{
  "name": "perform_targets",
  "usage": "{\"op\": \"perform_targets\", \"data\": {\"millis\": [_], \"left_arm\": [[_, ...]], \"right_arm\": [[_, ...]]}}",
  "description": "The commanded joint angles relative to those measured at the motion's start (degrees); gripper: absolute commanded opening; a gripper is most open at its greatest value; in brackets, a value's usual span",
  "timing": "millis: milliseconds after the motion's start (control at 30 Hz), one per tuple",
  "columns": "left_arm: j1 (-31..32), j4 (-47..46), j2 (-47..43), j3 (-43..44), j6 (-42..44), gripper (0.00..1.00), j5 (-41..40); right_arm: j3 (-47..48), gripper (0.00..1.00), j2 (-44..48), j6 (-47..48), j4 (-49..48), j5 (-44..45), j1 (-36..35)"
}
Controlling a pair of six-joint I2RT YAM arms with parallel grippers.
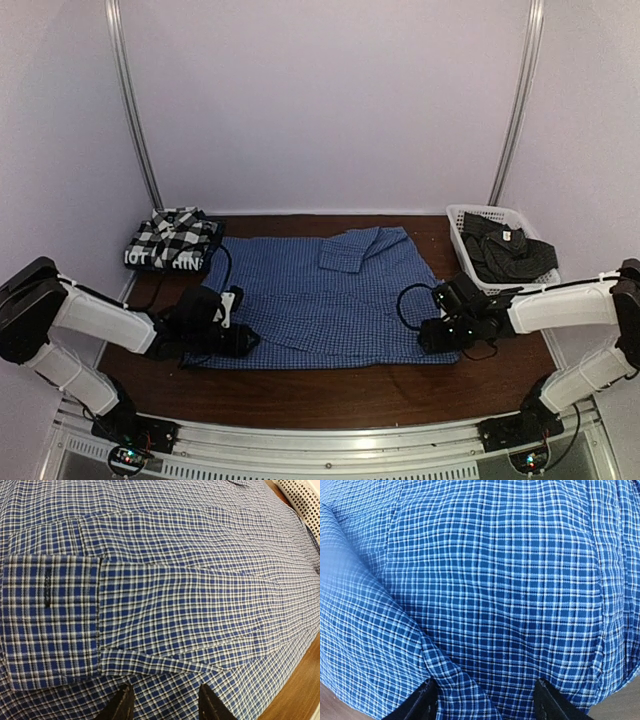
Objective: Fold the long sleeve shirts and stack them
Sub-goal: Move the 1/3-folded shirt to the center of the board.
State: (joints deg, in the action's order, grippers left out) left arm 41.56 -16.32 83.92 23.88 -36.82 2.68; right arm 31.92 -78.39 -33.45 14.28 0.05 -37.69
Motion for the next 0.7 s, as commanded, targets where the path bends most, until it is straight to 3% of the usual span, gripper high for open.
{"op": "perform_targets", "data": {"millis": [0,300,533,667], "left_arm": [[2.8,10.8,-1.6,-4.5,-5.3,0.46,-1.8],[4.4,15.9,-13.2,-3.3,-5.6,0.48,-5.6],[4.0,19.5,-12.3,5.5,-0.4,0.62,-11.3],[1.7,19.8,-7.9,11.1,2.5,0.63,-12.2]], "right_arm": [[-1.4,0.67,3.7,-5.9,11.9,2.9,-2.8],[3.4,0.7,9.9,-6.7,14.8,8.4,-7.5],[12.7,0.71,-0.1,2.1,9.8,11.1,-3.8],[18.2,0.71,-7.0,7.4,5.2,10.0,-1.3]]}}
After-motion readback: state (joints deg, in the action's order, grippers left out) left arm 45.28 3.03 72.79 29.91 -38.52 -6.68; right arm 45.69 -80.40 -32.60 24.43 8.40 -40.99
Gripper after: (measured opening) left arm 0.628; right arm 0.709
